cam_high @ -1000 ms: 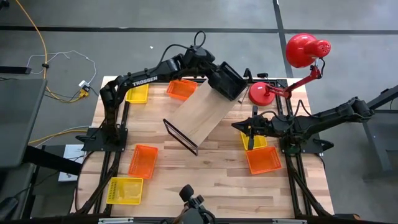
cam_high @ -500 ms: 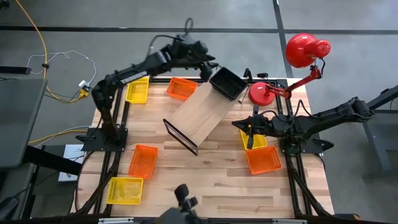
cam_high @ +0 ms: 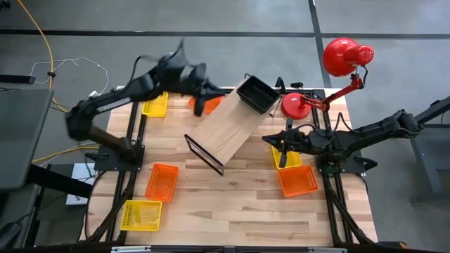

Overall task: Stack baskets on shelf by color
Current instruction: Put the middle right yellow basket on the shelf

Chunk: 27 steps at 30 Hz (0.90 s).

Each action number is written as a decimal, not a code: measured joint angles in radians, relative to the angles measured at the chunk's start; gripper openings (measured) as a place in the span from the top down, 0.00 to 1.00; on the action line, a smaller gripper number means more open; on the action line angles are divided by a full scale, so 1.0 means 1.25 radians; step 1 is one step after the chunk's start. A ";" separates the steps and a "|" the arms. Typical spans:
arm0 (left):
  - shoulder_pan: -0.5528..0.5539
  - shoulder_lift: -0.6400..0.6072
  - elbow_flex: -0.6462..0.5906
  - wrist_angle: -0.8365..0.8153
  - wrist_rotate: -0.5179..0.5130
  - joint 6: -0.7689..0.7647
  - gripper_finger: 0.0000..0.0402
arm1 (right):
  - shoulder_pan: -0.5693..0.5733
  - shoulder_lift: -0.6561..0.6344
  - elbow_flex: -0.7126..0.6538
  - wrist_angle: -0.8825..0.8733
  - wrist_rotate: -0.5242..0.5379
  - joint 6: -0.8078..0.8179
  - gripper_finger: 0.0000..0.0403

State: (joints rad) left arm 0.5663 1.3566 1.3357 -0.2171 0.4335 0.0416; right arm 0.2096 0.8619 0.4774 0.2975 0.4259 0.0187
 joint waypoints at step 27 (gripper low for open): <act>-0.298 -0.575 -0.742 0.415 -0.274 -0.072 1.00 | -0.072 0.229 0.438 -1.095 -0.082 0.368 0.52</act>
State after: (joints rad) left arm 0.1943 0.6383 0.4079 0.3018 0.0914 -0.0486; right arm 0.1194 1.1482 1.0244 -1.0713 0.3240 0.4784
